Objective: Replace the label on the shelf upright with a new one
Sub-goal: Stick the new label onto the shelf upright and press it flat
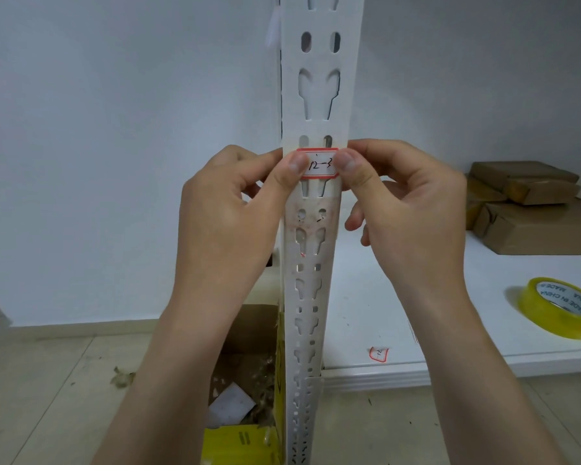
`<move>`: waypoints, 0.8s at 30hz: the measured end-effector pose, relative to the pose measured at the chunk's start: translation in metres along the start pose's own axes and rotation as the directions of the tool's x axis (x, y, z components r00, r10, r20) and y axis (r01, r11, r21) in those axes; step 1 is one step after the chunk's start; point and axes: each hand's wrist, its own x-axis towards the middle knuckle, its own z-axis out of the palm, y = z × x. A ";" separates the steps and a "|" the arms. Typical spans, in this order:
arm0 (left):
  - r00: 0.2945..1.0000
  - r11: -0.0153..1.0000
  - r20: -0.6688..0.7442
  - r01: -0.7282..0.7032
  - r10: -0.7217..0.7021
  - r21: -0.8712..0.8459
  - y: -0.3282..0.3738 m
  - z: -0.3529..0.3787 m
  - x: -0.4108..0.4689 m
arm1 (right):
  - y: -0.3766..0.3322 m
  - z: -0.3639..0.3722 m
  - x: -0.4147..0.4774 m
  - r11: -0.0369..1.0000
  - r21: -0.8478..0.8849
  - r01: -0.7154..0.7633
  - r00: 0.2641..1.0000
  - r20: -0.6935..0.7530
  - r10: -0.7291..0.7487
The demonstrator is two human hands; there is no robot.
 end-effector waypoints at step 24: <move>0.992 0.996 -0.095 0.076 -0.080 -0.045 0.004 0.009 0.000 | -0.005 0.004 0.002 0.989 0.109 -0.098 0.995 -0.011 0.100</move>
